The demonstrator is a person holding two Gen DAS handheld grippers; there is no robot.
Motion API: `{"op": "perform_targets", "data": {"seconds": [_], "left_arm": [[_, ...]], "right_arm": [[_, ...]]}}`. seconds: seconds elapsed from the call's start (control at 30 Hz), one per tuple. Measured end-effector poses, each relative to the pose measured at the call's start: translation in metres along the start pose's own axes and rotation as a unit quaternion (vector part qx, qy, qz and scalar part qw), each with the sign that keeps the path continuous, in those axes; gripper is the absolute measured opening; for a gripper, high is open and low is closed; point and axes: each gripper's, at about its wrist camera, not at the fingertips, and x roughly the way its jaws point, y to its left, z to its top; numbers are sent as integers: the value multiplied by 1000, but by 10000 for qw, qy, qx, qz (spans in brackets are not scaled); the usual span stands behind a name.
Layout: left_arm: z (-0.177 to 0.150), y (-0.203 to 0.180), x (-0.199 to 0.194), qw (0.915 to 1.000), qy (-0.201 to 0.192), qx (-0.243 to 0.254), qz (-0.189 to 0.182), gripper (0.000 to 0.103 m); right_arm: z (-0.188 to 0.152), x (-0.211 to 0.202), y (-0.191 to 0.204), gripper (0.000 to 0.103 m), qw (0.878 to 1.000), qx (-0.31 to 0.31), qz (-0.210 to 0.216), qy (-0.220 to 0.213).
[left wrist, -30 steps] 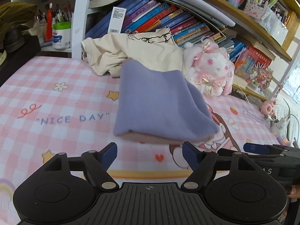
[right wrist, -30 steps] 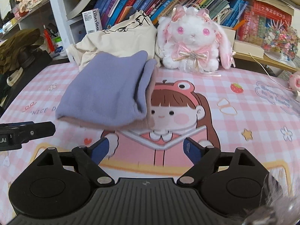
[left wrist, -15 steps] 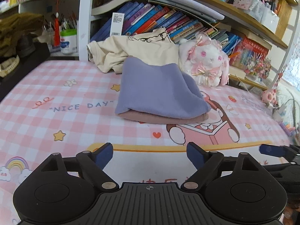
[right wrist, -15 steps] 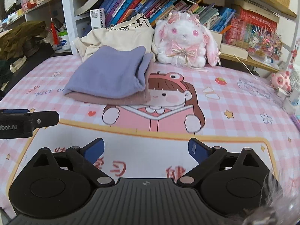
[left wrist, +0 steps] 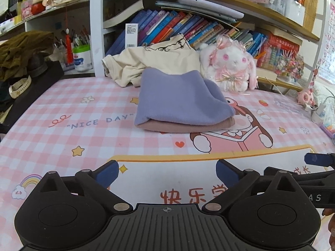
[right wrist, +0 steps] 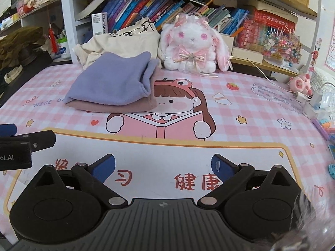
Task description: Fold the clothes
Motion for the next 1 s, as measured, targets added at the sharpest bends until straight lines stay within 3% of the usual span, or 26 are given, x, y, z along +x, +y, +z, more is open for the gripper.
{"op": "perform_targets", "data": {"seconds": [0.33,0.57,1.0], "left_arm": [[0,-6,-1,9999,-18,110,-110,103],[-1,1,3,9999,68,-75,-135,103],[-3,0,9,9997,232,-25,-38,103]], "right_arm": [[1,-1,4,100,10000,-84,53,-2],[1,2,2,100,10000,-35,39,61],[2,4,2,100,10000,-18,36,61]]}}
